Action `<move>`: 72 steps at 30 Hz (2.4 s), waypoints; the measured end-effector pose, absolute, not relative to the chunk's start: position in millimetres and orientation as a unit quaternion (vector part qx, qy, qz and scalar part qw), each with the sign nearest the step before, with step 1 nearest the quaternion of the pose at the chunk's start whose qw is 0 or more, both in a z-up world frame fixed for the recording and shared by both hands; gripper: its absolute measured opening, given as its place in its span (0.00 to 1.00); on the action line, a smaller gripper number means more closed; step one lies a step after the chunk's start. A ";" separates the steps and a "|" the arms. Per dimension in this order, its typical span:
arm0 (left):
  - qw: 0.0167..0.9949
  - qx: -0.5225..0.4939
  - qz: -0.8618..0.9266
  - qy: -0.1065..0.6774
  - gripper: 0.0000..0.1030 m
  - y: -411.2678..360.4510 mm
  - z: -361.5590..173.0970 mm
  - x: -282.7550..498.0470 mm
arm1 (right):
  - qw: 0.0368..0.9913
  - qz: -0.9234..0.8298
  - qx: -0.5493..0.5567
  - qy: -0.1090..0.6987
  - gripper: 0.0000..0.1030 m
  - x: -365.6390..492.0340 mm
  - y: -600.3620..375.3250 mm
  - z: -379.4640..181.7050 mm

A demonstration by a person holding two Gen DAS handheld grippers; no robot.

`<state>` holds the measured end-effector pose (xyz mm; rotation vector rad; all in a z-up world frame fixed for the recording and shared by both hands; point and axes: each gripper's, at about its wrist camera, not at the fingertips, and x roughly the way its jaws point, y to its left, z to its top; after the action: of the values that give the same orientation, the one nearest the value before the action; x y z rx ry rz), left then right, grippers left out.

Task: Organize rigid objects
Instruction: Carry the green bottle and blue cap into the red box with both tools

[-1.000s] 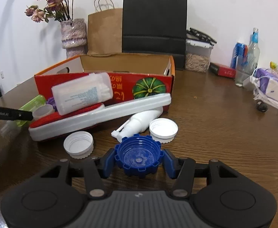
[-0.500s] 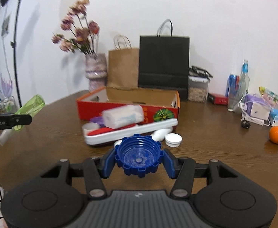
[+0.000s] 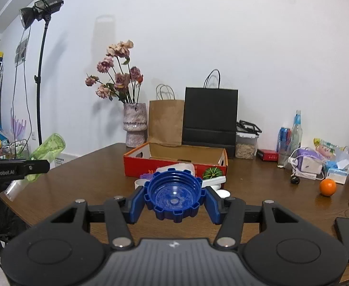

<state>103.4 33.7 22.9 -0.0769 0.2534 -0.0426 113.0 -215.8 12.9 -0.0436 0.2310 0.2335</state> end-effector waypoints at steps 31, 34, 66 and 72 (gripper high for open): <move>0.978 -0.057 -0.072 0.187 0.30 48.5 79.5 361.4 | 0.978 0.154 -0.017 0.139 0.51 347.0 -241.4 78.6; 0.971 -0.057 -0.074 0.219 0.30 50.4 91.6 418.1 | 0.976 0.150 -0.009 0.156 0.51 405.2 -247.2 94.8; 0.892 0.063 -0.008 0.448 0.35 31.9 -25.0 700.0 | 0.884 0.093 -0.143 0.435 0.53 751.1 -182.0 -39.6; 0.895 0.057 -0.008 0.443 0.44 31.2 -16.2 693.3 | 0.890 0.095 -0.134 0.424 0.65 744.2 -183.8 -27.1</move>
<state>693.3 31.2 -16.2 0.1182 0.9176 -0.0163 744.2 -183.8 -27.1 -0.2791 0.8812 0.1972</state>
